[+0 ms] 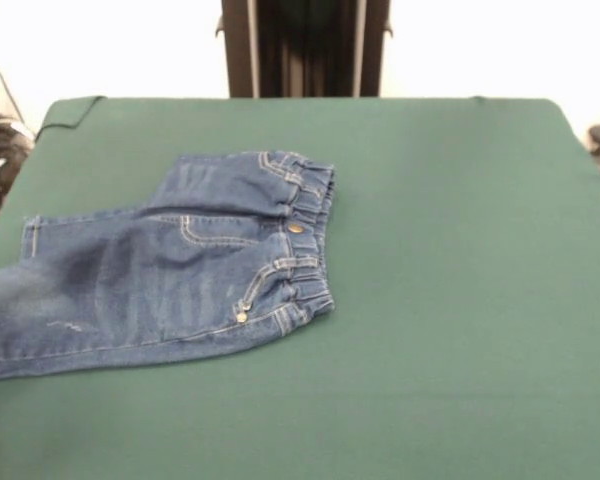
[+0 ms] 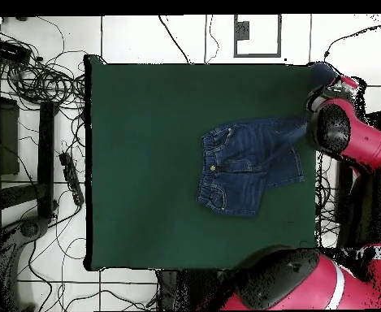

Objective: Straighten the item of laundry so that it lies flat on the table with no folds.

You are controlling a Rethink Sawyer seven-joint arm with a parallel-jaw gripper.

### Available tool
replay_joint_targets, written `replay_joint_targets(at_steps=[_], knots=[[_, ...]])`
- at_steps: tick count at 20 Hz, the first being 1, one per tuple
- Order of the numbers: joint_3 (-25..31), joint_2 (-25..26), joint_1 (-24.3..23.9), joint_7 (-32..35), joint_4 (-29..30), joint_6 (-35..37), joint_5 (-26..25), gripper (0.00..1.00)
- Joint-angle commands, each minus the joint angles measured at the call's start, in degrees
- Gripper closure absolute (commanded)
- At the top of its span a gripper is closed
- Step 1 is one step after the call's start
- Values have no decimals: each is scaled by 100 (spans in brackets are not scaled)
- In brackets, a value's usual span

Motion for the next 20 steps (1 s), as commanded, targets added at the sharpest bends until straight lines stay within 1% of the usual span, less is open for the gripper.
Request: replay_joint_targets(at_steps=[1,2,3,4,5,7,12,15,20], knots=[[579,-294,937,-327,751,1651,293,100],[348,-240,1067,-195,619,1969,345,100],[-13,-140,1261,115,427,2382,447,100],[-244,-49,1387,127,226,2761,403,100],[-276,-35,1407,122,213,2839,431,0],[-403,41,1471,250,52,3212,485,0],[-437,31,1471,219,47,3540,558,0],[-590,-27,1507,420,34,3902,633,0],[-738,-167,1522,386,64,4314,631,0]])
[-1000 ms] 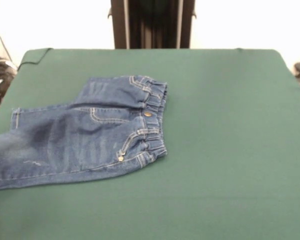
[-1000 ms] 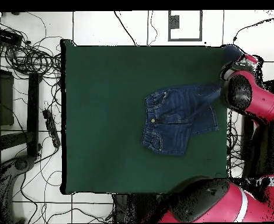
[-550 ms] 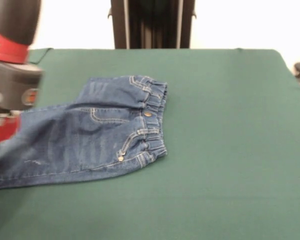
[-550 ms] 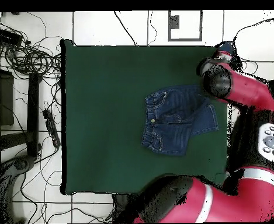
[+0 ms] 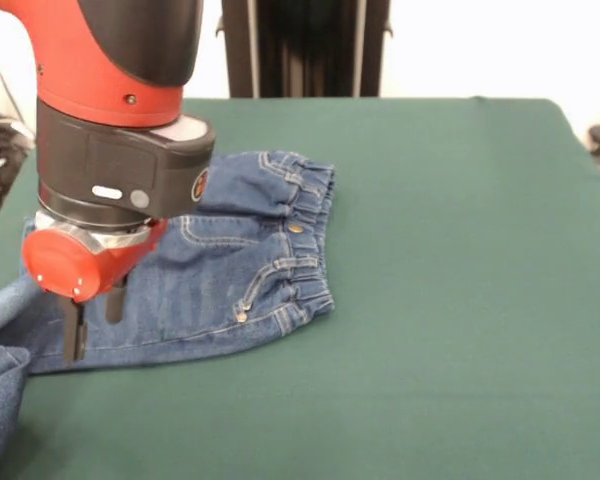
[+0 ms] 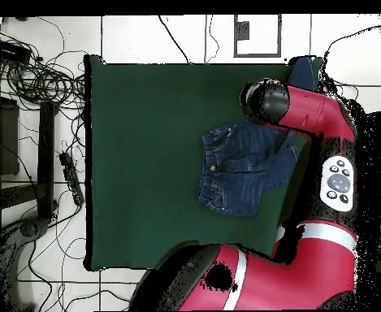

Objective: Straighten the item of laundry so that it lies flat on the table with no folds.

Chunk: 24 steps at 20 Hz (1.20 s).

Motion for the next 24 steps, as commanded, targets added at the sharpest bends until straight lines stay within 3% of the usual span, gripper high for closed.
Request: replay_joint_targets(at_steps=[1,7,11,14,18,24], knots=[[-229,-73,110,376,316,1017,187,0],[-315,-165,108,255,393,1315,218,0],[-265,-425,65,-18,653,2007,339,0],[12,-611,-4,143,1077,2256,721,0],[440,-818,-140,276,1671,2048,1367,0],[664,-932,-247,-11,2046,1950,1909,0]])
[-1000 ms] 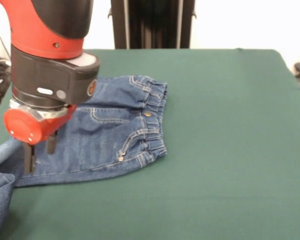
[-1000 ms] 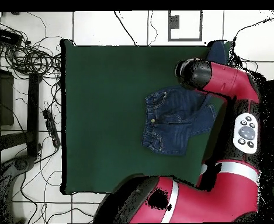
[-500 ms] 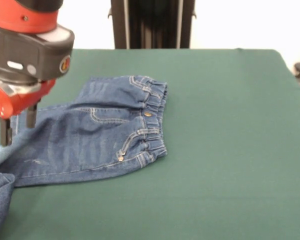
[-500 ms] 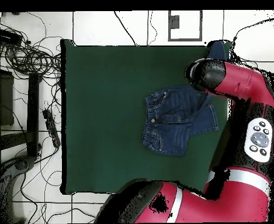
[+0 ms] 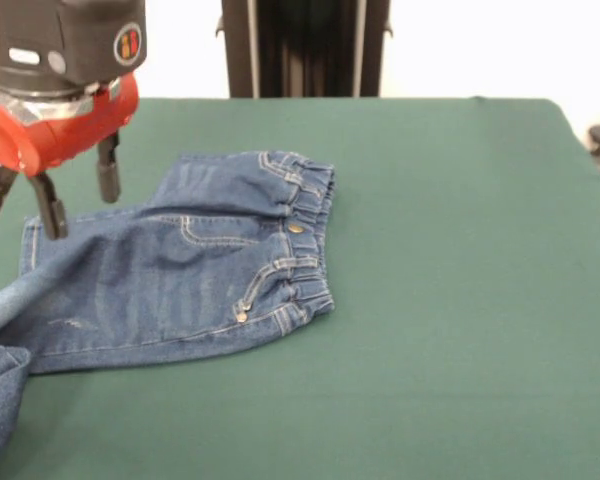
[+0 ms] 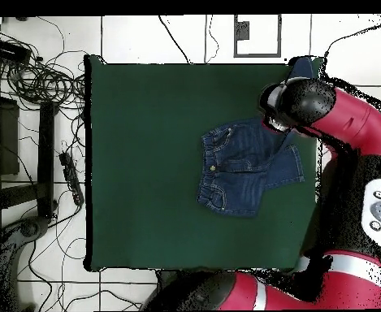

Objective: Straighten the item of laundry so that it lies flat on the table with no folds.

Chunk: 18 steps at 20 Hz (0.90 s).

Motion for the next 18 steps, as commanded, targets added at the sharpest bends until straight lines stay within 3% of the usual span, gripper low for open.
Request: replay_joint_targets(at_steps=[1,6,11,18], knots=[[939,-169,-35,-63,1488,423,853,0],[921,-161,8,-145,1590,246,952,0],[825,9,52,-233,1421,621,834,0],[310,472,317,295,1097,918,474,0]])
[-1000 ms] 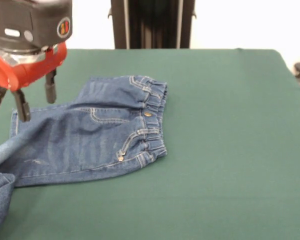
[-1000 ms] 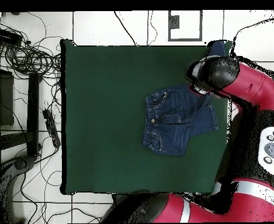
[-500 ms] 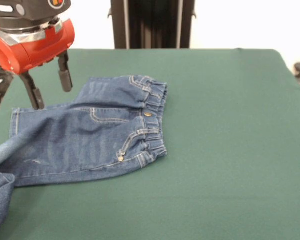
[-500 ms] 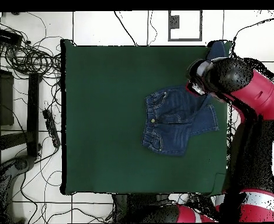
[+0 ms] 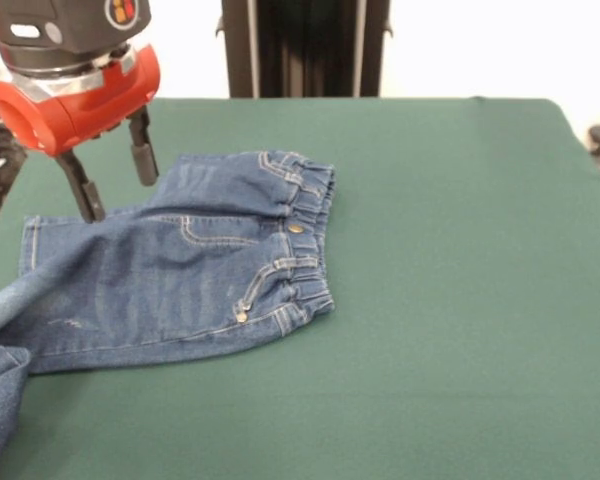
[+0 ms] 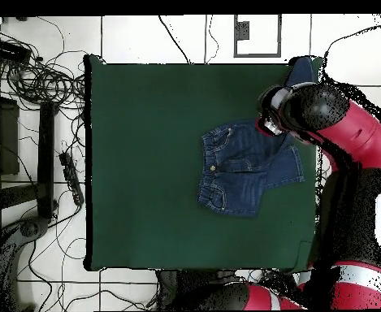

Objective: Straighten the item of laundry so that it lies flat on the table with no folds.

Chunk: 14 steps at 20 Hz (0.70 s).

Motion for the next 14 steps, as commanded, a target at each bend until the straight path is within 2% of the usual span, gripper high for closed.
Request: replay_joint_targets(at_steps=[1,5,14], knots=[[123,701,474,336,607,780,-202,0],[-7,769,592,526,776,574,-162,0],[68,546,746,674,1571,-4,211,0]])
